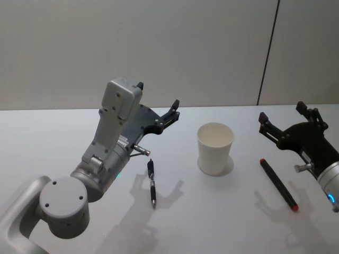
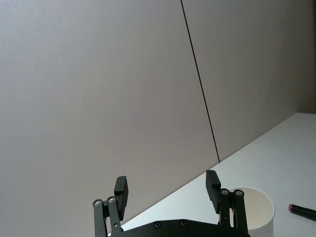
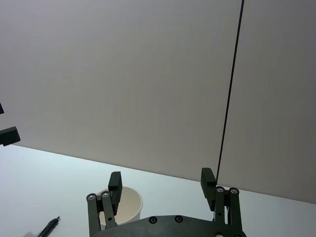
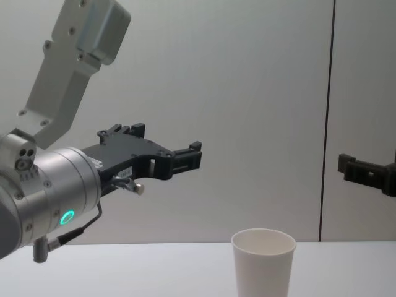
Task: Place the pen into the pen holder.
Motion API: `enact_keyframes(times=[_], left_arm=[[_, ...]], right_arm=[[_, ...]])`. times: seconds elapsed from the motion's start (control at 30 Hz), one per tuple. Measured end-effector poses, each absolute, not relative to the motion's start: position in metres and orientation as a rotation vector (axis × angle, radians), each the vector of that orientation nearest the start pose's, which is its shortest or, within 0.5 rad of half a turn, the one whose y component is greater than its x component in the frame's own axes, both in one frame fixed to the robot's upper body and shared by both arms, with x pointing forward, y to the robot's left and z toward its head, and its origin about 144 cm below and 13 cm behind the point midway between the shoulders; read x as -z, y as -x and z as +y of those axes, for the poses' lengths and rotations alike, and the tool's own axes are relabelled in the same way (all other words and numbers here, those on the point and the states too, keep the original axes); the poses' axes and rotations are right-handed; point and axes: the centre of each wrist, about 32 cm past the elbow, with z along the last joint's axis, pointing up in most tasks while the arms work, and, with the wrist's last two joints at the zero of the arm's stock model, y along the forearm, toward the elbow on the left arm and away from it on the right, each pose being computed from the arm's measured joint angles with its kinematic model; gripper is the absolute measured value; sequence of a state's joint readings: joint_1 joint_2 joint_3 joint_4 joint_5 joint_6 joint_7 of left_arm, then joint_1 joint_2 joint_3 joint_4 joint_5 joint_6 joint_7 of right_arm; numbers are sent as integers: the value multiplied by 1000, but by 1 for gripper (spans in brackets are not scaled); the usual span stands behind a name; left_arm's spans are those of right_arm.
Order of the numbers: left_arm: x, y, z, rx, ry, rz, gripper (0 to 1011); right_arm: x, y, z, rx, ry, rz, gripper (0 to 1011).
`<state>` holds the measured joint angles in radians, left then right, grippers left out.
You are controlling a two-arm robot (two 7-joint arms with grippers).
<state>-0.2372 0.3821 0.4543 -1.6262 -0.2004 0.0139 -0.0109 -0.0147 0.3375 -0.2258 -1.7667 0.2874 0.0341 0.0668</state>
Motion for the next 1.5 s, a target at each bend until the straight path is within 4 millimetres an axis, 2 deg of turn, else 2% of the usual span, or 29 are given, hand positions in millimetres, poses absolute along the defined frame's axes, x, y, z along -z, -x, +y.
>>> enact_keyframes(times=[1.0, 1.5], left_arm=[[-1204, -492, 198, -1124, -61, -268, 1004], [-1204, -492, 198, -1124, -61, -268, 1004]], right_arm=[[-1189, -444, -237, 1229, -26, -76, 1001], [-1194, -467, -244, 1230, 45, -72, 1001]])
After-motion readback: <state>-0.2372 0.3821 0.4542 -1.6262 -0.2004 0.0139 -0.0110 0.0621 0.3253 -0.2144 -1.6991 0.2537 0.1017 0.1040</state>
